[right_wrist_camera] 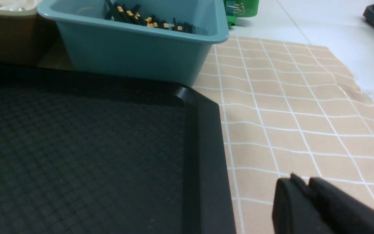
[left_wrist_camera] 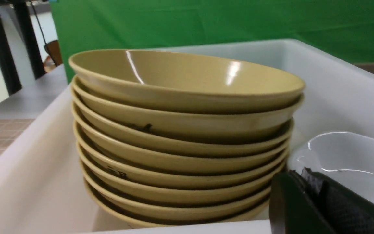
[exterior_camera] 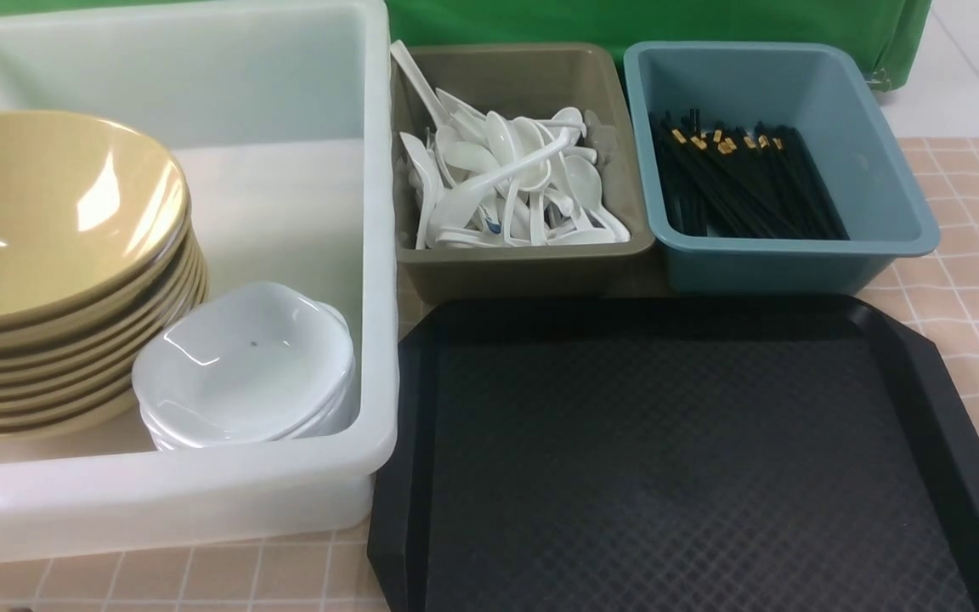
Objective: On brown table put chopsticks spoon bowls plates into blue grey white boxes.
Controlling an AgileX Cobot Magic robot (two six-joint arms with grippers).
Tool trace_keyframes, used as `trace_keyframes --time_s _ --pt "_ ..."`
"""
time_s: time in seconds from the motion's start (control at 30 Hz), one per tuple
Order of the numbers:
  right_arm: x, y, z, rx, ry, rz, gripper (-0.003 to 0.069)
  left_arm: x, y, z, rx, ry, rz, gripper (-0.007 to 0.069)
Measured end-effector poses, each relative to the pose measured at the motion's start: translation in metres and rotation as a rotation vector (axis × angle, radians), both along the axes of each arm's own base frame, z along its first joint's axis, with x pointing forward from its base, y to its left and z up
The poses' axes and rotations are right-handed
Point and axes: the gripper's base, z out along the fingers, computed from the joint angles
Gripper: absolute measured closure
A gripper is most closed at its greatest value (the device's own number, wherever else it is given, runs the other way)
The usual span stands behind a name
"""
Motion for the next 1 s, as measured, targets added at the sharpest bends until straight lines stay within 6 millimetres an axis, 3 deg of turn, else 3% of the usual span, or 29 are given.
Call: trace_keyframes --time_s 0.13,0.3,1.0 --pt "0.000 0.000 0.000 0.000 -0.001 0.000 0.0557 0.000 -0.001 -0.007 -0.015 0.055 -0.010 0.0622" --pt "0.000 0.000 0.000 0.000 -0.001 0.000 0.0552 -0.002 -0.006 -0.025 -0.067 0.258 -0.092 0.0622" --pt "0.000 0.000 0.000 0.000 -0.001 0.000 0.0530 -0.003 -0.012 -0.025 -0.047 0.260 -0.180 0.0622"
